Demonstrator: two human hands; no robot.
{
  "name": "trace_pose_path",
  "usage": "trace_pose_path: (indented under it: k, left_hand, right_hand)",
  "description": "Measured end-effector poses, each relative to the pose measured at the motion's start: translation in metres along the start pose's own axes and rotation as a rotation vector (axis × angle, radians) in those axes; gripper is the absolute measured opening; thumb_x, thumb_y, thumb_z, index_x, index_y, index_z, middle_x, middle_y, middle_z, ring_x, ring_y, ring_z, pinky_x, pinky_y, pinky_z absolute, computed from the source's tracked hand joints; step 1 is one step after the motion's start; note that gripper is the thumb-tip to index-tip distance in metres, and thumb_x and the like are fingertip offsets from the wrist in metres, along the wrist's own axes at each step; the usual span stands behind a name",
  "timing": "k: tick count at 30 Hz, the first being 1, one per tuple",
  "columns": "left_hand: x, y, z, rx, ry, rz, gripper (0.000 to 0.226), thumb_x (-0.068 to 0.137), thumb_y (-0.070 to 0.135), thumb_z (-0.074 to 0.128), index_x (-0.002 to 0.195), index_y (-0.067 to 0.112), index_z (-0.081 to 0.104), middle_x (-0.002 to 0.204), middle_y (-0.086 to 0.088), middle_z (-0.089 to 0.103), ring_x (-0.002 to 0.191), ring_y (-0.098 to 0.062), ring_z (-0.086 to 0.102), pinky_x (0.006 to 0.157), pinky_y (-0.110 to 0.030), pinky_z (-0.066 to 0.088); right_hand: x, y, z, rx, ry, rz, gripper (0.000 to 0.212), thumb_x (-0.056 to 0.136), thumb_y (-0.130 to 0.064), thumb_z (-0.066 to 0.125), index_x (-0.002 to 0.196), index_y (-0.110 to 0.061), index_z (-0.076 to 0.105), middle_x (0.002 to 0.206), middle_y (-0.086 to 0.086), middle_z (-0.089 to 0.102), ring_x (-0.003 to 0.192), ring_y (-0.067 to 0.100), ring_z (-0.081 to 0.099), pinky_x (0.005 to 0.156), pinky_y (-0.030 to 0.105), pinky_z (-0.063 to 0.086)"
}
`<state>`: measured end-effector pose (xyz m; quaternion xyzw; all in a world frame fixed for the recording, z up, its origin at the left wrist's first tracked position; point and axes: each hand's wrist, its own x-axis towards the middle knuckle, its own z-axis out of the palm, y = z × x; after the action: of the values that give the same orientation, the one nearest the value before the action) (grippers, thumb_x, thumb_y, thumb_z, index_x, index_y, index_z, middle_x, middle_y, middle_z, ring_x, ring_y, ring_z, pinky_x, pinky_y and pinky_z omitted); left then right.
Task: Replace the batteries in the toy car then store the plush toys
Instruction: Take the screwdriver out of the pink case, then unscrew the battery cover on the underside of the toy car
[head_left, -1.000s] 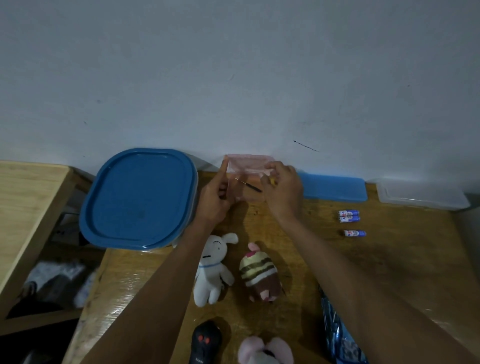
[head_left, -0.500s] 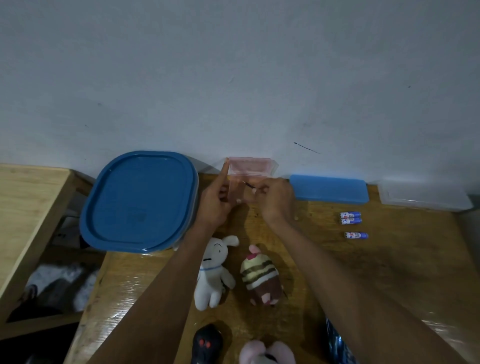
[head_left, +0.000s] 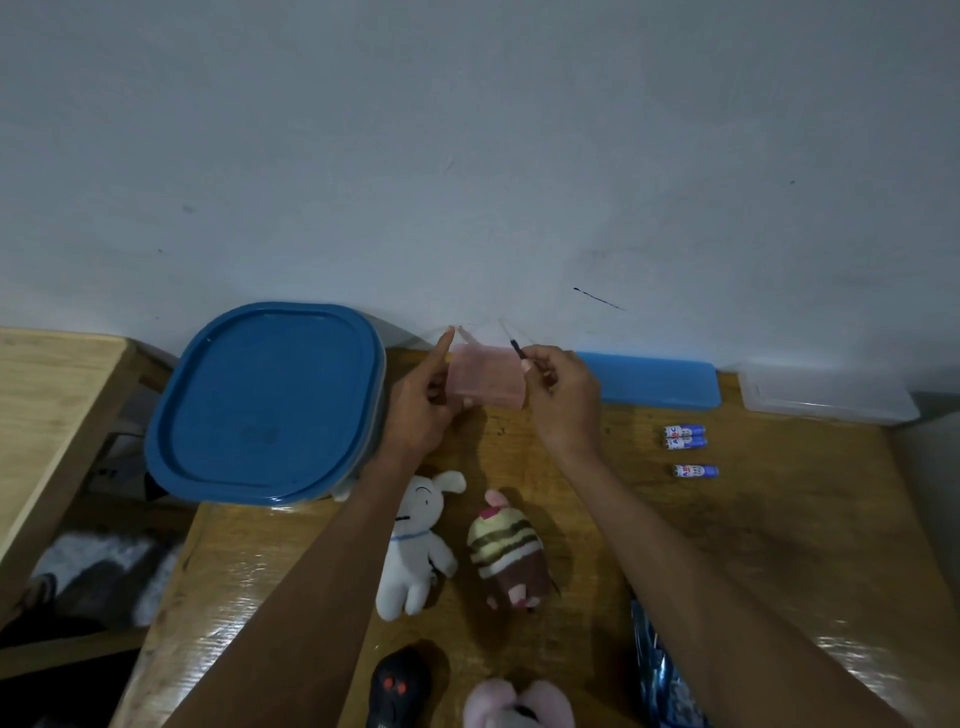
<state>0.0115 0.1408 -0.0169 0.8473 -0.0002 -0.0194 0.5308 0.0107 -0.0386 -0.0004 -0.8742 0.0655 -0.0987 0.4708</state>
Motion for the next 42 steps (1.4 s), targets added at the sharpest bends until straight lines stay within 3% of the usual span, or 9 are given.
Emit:
trace_pose_path:
  k: [6,15,17,21,25,27,32,37,42]
  left_hand:
    - [0.0,0.002,0.0,0.115,0.016,-0.012,0.057,0.08,0.004,0.08,0.134,0.012,0.063,0.132,-0.006,0.065,0.116,-0.018,0.063,0.095,-0.02,0.05]
    - [-0.005,0.017,0.0,0.297,-0.049,-0.048,0.057,0.082,0.007,0.079,0.136,0.018,0.062,0.123,-0.006,0.07,0.112,-0.023,0.065,0.099,-0.036,0.053]
    - [-0.008,0.022,-0.001,0.361,-0.041,-0.007,0.064,0.081,0.01,0.079,0.14,0.019,0.057,0.132,-0.01,0.066,0.119,-0.028,0.061,0.103,-0.037,0.05]
    - [-0.027,0.038,-0.002,0.396,-0.021,-0.013,0.064,0.084,0.014,0.076,0.144,0.018,0.053,0.141,-0.011,0.059,0.129,-0.029,0.054,0.106,-0.031,0.039]
    - [-0.047,0.058,0.002,0.411,-0.045,0.001,0.054,0.089,0.023,0.074,0.141,0.021,0.056,0.143,-0.008,0.058,0.131,-0.027,0.051,0.107,-0.035,0.041]
    - [-0.058,0.072,0.003,0.401,-0.062,0.033,0.049,0.091,0.026,0.072,0.137,0.021,0.059,0.139,-0.006,0.061,0.127,-0.025,0.055,0.104,-0.036,0.045]
    - [-0.088,0.111,0.011,0.393,-0.126,0.12,0.043,0.089,0.026,0.074,0.131,0.015,0.065,0.132,-0.006,0.065,0.123,-0.024,0.058,0.103,-0.035,0.046]
    - [-0.122,0.144,0.037,0.378,-0.223,0.178,0.042,0.09,0.027,0.074,0.13,0.016,0.065,0.133,-0.005,0.064,0.123,-0.022,0.057,0.1,-0.029,0.041]
    - [-0.16,0.173,0.085,0.418,-0.381,0.262,0.037,0.089,0.016,0.073,0.126,0.012,0.069,0.13,-0.008,0.068,0.122,-0.025,0.059,0.091,-0.021,0.037]
  right_hand:
    - [-0.014,0.014,0.01,-0.105,-0.081,0.021,0.025,0.097,-0.021,0.063,0.121,-0.02,0.069,0.111,-0.004,0.065,0.103,0.013,0.06,0.087,0.029,0.055]
    - [-0.011,-0.004,0.007,-0.234,-0.066,0.073,0.023,0.098,-0.017,0.06,0.118,-0.023,0.071,0.111,-0.003,0.063,0.098,0.014,0.06,0.08,0.027,0.054]
    - [-0.011,-0.011,0.0,-0.203,-0.028,0.087,0.02,0.098,-0.017,0.06,0.113,-0.022,0.071,0.11,-0.003,0.062,0.096,0.014,0.059,0.078,0.025,0.052]
    - [-0.018,-0.021,-0.018,-0.194,-0.001,0.123,0.017,0.097,-0.02,0.06,0.109,-0.024,0.071,0.104,-0.004,0.061,0.092,0.015,0.06,0.077,0.03,0.055]
    - [-0.031,-0.032,-0.044,-0.149,0.034,0.142,0.017,0.095,-0.014,0.06,0.105,-0.019,0.073,0.103,-0.001,0.07,0.093,0.017,0.064,0.073,0.023,0.044]
    - [-0.043,-0.039,-0.061,-0.131,0.058,0.146,0.015,0.096,-0.014,0.06,0.103,-0.017,0.072,0.102,0.0,0.071,0.093,0.017,0.065,0.075,0.024,0.046]
    - [-0.078,-0.048,-0.105,-0.093,0.129,0.178,0.013,0.096,-0.012,0.06,0.103,-0.013,0.071,0.104,0.005,0.071,0.095,0.021,0.065,0.084,0.037,0.056]
    - [-0.111,-0.038,-0.15,-0.075,0.214,0.292,0.014,0.099,-0.016,0.059,0.107,-0.015,0.07,0.108,0.003,0.07,0.093,0.021,0.065,0.073,0.028,0.049]
    - [-0.142,-0.013,-0.193,-0.057,0.305,0.376,0.017,0.094,-0.01,0.062,0.107,-0.014,0.073,0.105,0.005,0.072,0.094,0.021,0.067,0.077,0.03,0.053]
